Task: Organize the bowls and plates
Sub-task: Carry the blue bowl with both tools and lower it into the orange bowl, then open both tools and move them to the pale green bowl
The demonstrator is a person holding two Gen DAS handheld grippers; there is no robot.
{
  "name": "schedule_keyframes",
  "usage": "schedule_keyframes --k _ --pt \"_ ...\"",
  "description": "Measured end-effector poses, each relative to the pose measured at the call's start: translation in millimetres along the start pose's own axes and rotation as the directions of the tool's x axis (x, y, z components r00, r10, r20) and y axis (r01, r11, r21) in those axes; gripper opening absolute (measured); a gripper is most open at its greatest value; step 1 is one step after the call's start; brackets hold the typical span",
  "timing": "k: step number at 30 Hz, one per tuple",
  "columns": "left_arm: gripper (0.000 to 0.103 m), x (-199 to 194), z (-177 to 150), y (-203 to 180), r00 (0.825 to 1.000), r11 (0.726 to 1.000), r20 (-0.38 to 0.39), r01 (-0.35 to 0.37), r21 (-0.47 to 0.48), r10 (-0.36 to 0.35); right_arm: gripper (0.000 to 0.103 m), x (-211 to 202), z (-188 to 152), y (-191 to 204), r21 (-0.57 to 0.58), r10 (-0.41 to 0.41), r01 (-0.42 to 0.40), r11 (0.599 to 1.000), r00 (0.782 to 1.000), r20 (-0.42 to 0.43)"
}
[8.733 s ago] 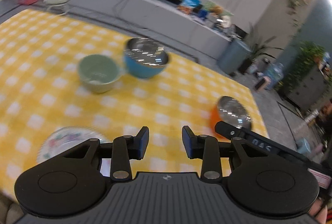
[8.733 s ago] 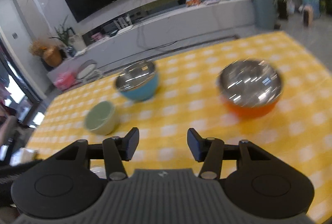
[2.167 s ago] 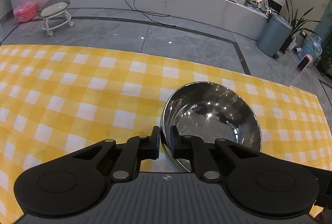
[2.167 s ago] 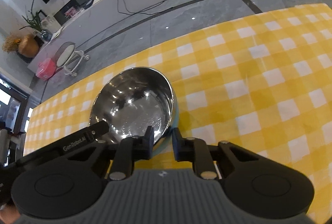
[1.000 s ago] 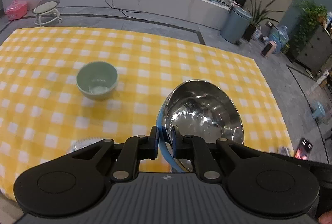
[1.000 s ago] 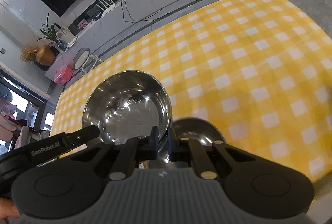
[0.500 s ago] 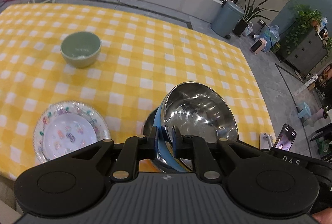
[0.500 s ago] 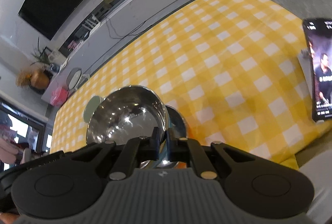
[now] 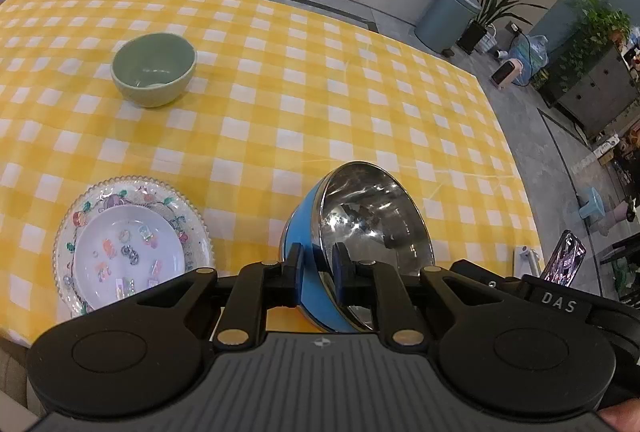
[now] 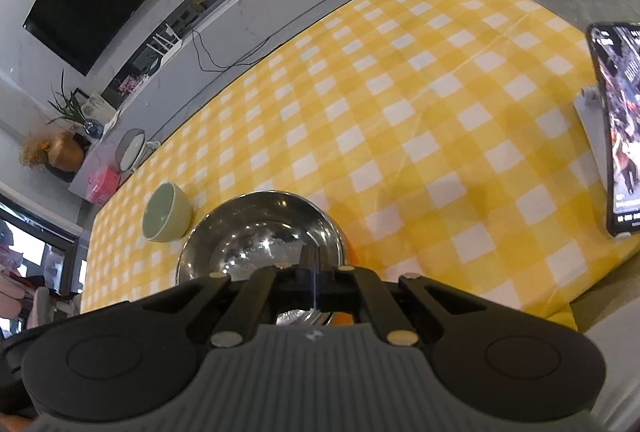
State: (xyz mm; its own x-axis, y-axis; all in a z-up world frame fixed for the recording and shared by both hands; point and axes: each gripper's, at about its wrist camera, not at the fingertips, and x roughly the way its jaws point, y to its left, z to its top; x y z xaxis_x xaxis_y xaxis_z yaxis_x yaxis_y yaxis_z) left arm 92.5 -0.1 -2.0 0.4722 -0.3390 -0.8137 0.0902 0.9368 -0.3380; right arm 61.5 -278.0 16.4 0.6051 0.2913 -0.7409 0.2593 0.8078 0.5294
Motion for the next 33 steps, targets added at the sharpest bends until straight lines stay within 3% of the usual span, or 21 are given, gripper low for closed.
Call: schedule_keyframes --k 7,11,15,18,20,22,25,33 --pt "0.02 1.9 1.4 6.6 0.999 0.999 -0.017 0.029 0.015 -0.029 0.003 0.1 -2.4 3.9 -0.027 -0.037 0.038 0.999 0.999 0.034" --pt "0.024 -2.8 1.8 11.2 0.999 0.999 0.018 0.038 0.025 -0.038 0.008 2.4 -0.1 2.2 -0.023 -0.044 0.044 0.999 0.998 0.036" --pt "0.024 -10.0 6.2 11.3 0.993 0.998 0.11 0.031 0.047 -0.035 0.029 10.3 -0.8 1.4 -0.025 -0.054 0.054 0.998 0.998 0.023" --pt "0.022 -5.5 10.0 9.9 0.993 0.998 0.117 0.022 0.058 -0.029 0.029 17.9 -3.1 -0.1 -0.022 -0.06 0.06 0.998 0.998 0.001" --pt "0.012 -2.2 11.4 9.8 0.994 0.998 0.105 0.026 0.055 -0.032 0.025 22.3 -4.3 -2.0 -0.016 -0.063 0.062 0.998 0.998 -0.012" --pt "0.008 1.9 11.9 9.3 0.995 0.998 0.094 0.013 0.056 -0.018 0.015 25.6 -5.9 -3.1 -0.016 -0.069 0.068 0.998 0.997 -0.018" --pt "0.002 8.0 9.9 10.7 0.997 0.998 0.073 0.014 0.056 -0.018 0.011 27.1 -7.5 -3.6 -0.014 -0.063 0.063 0.998 0.998 -0.018" --pt "0.001 12.6 11.3 14.7 0.998 0.999 0.058 0.027 0.043 -0.029 0.007 20.3 -4.6 -0.7 -0.008 -0.057 0.057 0.998 0.998 -0.025"
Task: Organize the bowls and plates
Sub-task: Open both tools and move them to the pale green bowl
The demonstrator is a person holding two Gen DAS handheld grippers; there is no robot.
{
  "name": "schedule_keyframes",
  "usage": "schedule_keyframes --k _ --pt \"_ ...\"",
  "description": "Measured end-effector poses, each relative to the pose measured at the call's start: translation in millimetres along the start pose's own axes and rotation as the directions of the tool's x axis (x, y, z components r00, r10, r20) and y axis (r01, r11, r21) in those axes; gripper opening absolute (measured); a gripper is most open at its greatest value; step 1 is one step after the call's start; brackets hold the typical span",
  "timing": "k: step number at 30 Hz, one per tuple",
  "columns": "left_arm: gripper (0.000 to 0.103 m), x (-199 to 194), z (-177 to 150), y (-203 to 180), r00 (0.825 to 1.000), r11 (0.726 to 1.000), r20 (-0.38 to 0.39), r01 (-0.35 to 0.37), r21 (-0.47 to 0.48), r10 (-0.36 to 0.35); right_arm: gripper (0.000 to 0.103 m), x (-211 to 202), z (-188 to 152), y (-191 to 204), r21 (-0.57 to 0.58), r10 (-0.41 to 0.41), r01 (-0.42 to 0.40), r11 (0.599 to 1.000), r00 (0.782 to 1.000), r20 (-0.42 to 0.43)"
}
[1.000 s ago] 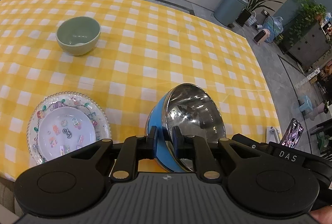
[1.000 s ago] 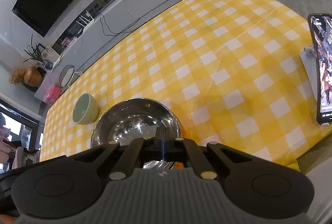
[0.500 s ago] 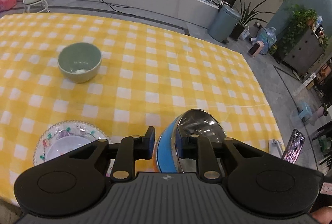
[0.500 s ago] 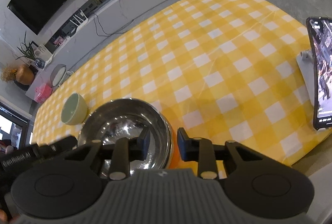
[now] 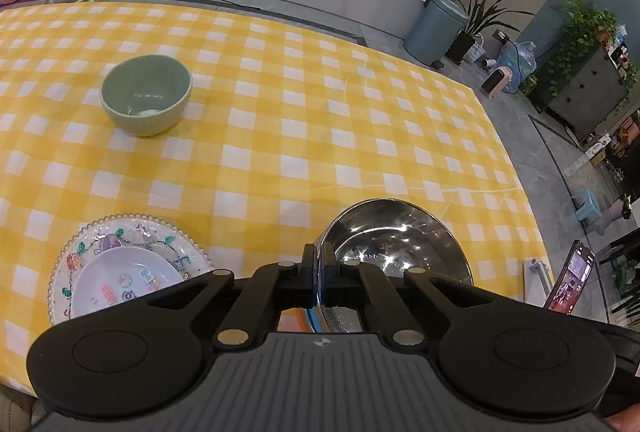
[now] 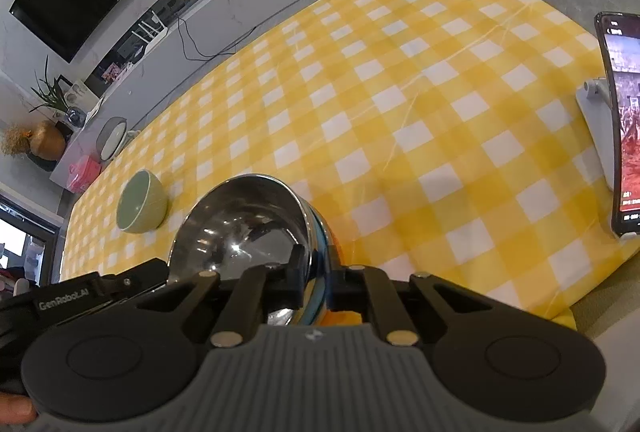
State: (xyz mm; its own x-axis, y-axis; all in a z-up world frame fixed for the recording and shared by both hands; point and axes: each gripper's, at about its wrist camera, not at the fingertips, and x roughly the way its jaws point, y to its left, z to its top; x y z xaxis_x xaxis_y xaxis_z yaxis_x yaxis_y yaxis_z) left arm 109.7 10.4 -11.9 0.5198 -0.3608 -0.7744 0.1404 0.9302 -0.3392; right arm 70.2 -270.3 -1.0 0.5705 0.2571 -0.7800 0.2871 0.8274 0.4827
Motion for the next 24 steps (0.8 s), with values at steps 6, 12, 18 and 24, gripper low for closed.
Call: schedule_keyframes --k 6,12,18,24 --pt "0.006 2.2 2.8 4.0 1.0 1.0 0.006 -0.001 -0.024 0.002 0.007 1.7 6.0 5.7 -0.022 -0.028 0.028 0.999 0.999 -0.017" --pt "0.008 6.8 4.0 4.6 1.0 1.0 -0.006 0.015 -0.026 -0.015 0.005 10.1 15.6 11.6 -0.063 -0.062 0.06 0.996 0.998 -0.032" --pt "0.005 9.9 6.4 5.5 0.999 0.999 -0.031 0.024 -0.044 -0.026 0.005 10.8 16.0 12.0 -0.066 -0.066 0.063 0.996 0.997 -0.037" --pt "0.005 12.2 12.1 12.5 0.996 0.995 -0.078 0.037 -0.091 -0.044 0.005 12.4 15.3 18.2 -0.082 -0.088 0.086 0.993 0.996 -0.032"
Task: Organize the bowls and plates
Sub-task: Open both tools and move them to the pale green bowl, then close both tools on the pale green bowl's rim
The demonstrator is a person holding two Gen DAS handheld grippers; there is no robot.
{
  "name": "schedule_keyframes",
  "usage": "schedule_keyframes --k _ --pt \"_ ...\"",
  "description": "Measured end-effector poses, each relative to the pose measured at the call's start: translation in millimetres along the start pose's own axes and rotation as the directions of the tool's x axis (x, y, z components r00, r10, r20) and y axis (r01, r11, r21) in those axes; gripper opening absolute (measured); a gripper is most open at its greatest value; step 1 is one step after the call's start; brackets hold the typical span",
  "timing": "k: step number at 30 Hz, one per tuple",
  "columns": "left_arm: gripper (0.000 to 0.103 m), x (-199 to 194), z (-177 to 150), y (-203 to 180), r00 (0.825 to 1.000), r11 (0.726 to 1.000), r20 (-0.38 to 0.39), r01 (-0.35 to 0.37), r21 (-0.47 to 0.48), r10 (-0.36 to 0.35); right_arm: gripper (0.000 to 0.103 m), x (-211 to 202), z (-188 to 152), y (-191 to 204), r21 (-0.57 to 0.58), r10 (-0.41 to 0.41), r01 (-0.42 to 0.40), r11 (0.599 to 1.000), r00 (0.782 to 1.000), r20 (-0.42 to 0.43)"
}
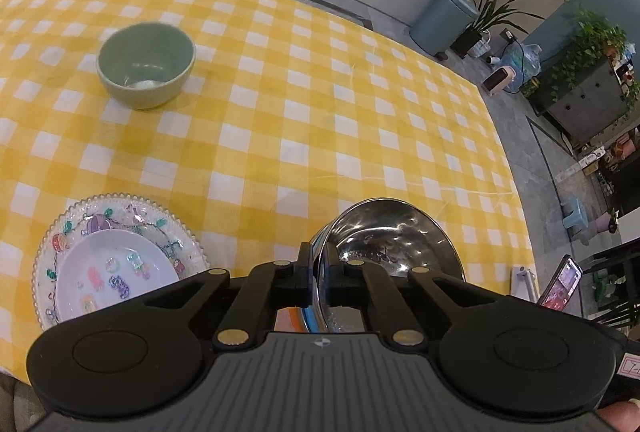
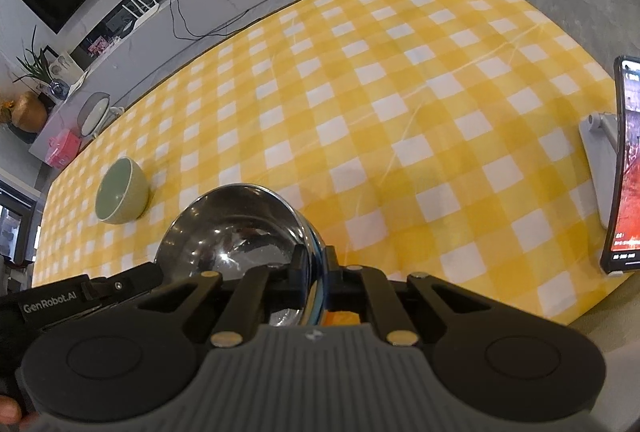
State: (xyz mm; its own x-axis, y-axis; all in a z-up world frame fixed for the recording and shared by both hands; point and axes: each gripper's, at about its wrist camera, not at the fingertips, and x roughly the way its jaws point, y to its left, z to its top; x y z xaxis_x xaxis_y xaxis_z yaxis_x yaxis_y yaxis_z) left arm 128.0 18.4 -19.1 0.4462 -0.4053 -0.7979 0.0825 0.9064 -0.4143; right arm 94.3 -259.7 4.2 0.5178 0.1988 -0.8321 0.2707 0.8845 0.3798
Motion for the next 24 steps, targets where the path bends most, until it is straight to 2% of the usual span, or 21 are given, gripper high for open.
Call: schedule_keyframes --k 5,6,11,17,19,24 --pt "0.007 -13.8 1.2 2.1 0.999 0.999 0.052 0.003 0.034 -0.005 0.013 -11.0 -1.2 11.3 -0.048 -0.026 0.029 0.998 0.998 0.062" --pt "0.007 -19.0 2.7 2.2 0.998 0.999 0.064 0.0 0.046 -0.003 0.02 -14.2 -1.1 15.2 -0.064 -0.032 0.037 0.997 0.996 0.083" --pt "0.013 -45.8 15.5 12.0 0.993 0.995 0.118 -0.019 0.095 0.008 0.029 -23.1 4.0 40.0 -0.128 0.009 0.008 0.992 0.991 0.135" --pt "0.016 -67.6 36.6 35.4 0.985 0.988 0.156 -0.094 0.122 0.075 0.033 -14.9 7.2 89.5 -0.238 0.067 -0.036 0.971 0.991 0.12" --pt "0.017 -73.4 42.0 43.7 0.981 0.986 0.17 -0.112 0.127 0.09 0.039 -9.2 8.7 106.2 -0.256 0.09 -0.062 0.965 0.991 0.098" --pt "0.028 -85.7 59.3 70.1 0.975 0.986 0.198 -0.124 0.11 0.101 0.046 10.0 13.3 141.5 -0.269 0.131 -0.114 0.956 0.99 0.048"
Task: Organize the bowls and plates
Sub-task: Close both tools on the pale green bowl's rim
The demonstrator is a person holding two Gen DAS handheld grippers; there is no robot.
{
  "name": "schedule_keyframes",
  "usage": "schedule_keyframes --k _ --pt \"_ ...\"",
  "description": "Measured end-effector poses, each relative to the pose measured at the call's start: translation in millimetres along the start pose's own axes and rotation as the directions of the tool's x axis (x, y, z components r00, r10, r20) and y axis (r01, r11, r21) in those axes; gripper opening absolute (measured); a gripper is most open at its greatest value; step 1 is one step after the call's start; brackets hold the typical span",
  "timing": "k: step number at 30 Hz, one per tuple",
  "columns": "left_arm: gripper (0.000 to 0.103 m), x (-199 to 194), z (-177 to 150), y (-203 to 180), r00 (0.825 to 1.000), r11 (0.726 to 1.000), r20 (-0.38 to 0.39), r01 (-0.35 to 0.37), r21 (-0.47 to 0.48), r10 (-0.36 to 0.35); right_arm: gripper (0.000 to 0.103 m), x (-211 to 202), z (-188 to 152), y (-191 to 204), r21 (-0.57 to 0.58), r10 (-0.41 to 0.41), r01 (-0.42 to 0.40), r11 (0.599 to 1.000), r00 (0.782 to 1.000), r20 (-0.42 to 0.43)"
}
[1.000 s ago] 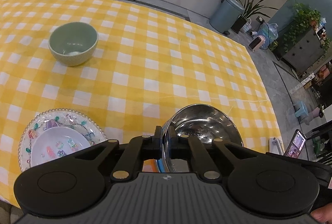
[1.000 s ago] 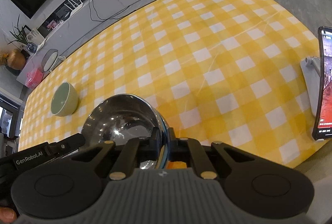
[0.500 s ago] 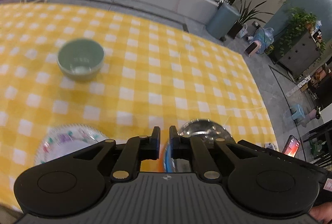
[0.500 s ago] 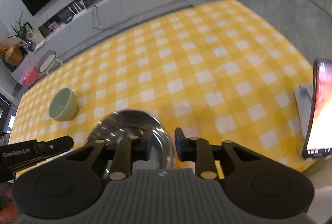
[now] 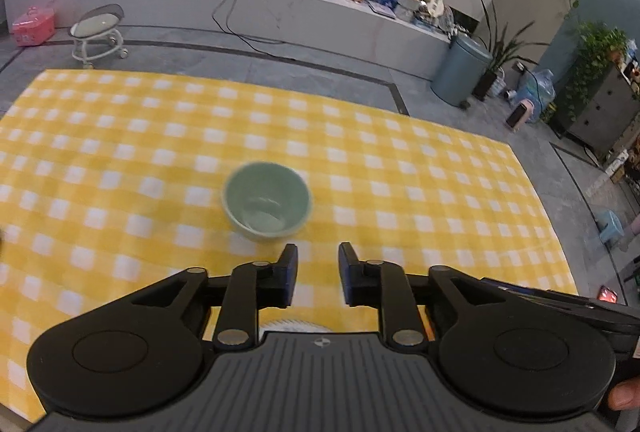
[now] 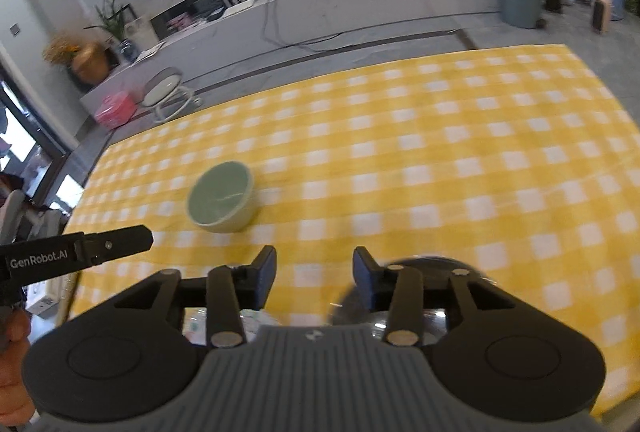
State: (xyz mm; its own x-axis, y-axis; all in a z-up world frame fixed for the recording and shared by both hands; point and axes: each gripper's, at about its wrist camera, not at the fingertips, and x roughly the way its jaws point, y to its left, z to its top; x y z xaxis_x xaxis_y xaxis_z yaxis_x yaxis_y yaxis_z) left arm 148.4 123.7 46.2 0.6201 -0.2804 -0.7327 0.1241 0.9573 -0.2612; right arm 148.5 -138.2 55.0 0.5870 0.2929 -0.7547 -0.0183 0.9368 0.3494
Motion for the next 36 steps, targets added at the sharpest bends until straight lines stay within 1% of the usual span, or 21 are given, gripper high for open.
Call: schedule_keyframes --k 2,3,5,7,11,13,17,19,22,26,27,29,30,31,32,33,34,36 --pt "0.037 -0.8 4.9 11.9 1.0 1.0 0.014 -0.008 -0.004 0.008 0.049 10.5 4.1 9.6 0.014 0.019 -0.019 1.0 1.0 -0.012" --pt "0.04 -0.7 6.6 16.4 1.0 1.0 0.021 -0.012 -0.007 0.012 0.053 16.1 5.9 13.3 0.027 0.03 -0.029 0.999 0.999 -0.016" --pt "0.047 1.1 10.6 27.8 0.999 1.0 0.033 -0.018 -0.017 0.018 0.054 26.9 8.9 20.4 0.044 0.045 -0.044 0.998 0.999 -0.025" --pt "0.047 4.5 15.3 39.3 0.999 0.999 0.042 -0.018 -0.03 0.019 0.055 38.8 13.4 27.0 0.058 0.061 -0.058 0.997 0.997 -0.042" --pt "0.048 17.2 26.3 63.8 0.999 0.996 0.041 -0.012 -0.087 0.015 0.055 60.1 25.1 35.6 0.085 0.075 -0.069 0.994 0.995 -0.068" --pt "0.048 28.0 31.0 75.2 0.999 0.993 0.035 0.0 -0.117 0.004 0.055 71.9 31.1 42.4 0.077 0.069 -0.064 0.995 0.995 -0.069" --pt "0.048 59.0 36.1 89.9 1.0 0.984 -0.007 0.021 -0.176 -0.023 0.054 99.9 42.2 50.2 0.084 0.035 -0.027 0.996 0.995 -0.098" --pt "0.048 74.7 36.3 92.1 0.999 0.982 -0.022 0.023 -0.186 -0.027 0.052 115.0 45.8 49.7 0.098 0.028 -0.016 0.995 0.993 -0.117" --pt "0.047 99.2 36.3 94.7 0.998 0.978 -0.05 0.026 -0.208 -0.037 0.046 136.4 49.0 44.0 0.126 0.0 0.02 0.992 0.987 -0.159" --pt "0.047 126.3 37.5 98.6 0.996 0.971 -0.082 0.007 -0.239 -0.028 0.04 162.8 53.6 39.7 0.183 0.006 0.031 0.983 0.98 -0.2" --pt "0.047 132.2 37.7 99.3 0.995 0.97 -0.093 -0.001 -0.242 -0.022 0.038 168.5 54.9 39.4 0.193 0.01 0.032 0.981 0.978 -0.21" --pt "0.042 141.2 38.9 100.0 0.993 0.968 -0.112 -0.008 -0.25 -0.021 0.035 178.8 57.4 38.7 0.212 0.013 0.037 0.977 0.973 -0.23" --pt "0.042 145.5 38.7 100.3 0.992 0.968 -0.121 -0.009 -0.253 -0.022 0.032 183.6 58.7 38.3 0.219 0.015 0.039 0.975 0.971 -0.238" --pt "0.039 148.7 38.7 100.1 0.992 0.967 -0.127 -0.013 -0.253 -0.02 0.03 188.0 60.8 37.1 0.221 0.018 0.038 0.975 0.969 -0.246" --pt "0.034 151.7 37.9 100.4 0.991 0.967 -0.133 -0.019 -0.253 -0.016 0.029 190.8 60.5 36.9 0.222 0.019 0.038 0.974 0.968 -0.251" --pt "0.033 154.3 37.4 100.5 0.99 0.968 -0.139 -0.024 -0.251 -0.012 0.027 193.2 60.5 36.5 0.222 0.02 0.038 0.974 0.967 -0.256" --pt "0.031 157.1 36.6 101.0 0.989 0.968 -0.147 -0.03 -0.25 -0.008 0.025 195.6 60.4 36.2 0.222 0.022 0.038 0.974 0.965 -0.261" --pt "0.024 162.1 35.2 102.2 0.987 0.967 -0.16 -0.037 -0.251 -0.003 0.019 200.0 58.8 35.3 0.228 0.03 0.034 0.973 0.962 -0.273"
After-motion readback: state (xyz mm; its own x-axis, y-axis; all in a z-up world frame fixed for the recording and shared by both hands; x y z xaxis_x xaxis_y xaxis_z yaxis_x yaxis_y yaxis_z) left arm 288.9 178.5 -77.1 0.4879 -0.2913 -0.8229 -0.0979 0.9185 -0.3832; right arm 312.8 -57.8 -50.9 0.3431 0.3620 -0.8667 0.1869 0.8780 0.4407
